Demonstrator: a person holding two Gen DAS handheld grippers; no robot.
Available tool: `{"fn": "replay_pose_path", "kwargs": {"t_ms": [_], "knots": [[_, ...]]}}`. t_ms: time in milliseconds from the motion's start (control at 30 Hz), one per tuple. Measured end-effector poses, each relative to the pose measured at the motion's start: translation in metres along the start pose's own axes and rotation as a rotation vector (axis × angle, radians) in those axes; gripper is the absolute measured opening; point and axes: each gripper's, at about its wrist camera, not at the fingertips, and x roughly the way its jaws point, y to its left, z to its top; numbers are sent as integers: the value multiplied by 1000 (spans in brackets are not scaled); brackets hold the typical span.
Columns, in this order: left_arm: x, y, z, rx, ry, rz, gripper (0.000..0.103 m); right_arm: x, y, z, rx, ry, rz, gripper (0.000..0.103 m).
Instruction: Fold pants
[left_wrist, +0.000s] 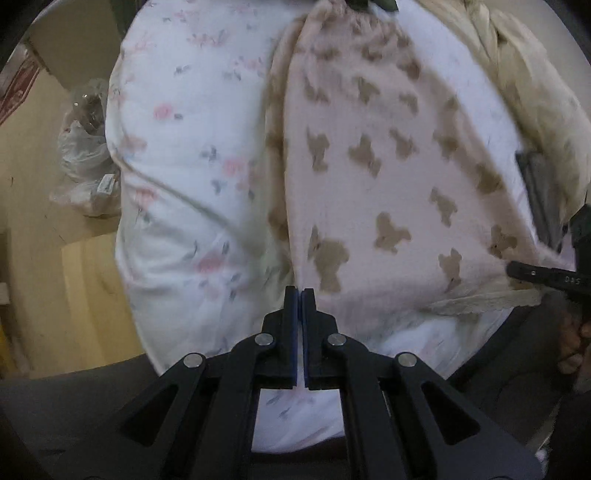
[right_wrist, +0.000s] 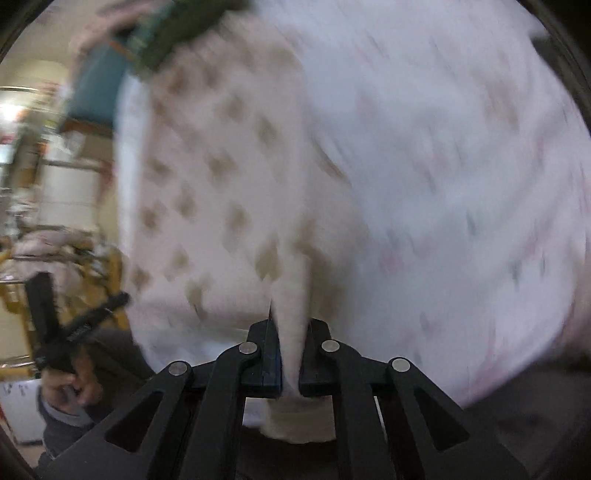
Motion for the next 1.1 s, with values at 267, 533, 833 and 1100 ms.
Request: {"fn": "replay_pose_path", "kwargs": {"t_ms": [267,533,833,1100], "knots": [[-41,-10,-1,51,-155,168,3,-69,30,-13,-195,-219,-252,47],[26,-73,36,149,-83,6,4,-4,51,42,-220,-150,-90,32],[68,-56,-21,231,172,127,6,67,45,0,-371,202,-323,32],[24,-56,11,162,-69,77,15,13,67,38,-359,-73,-185,33]]}}
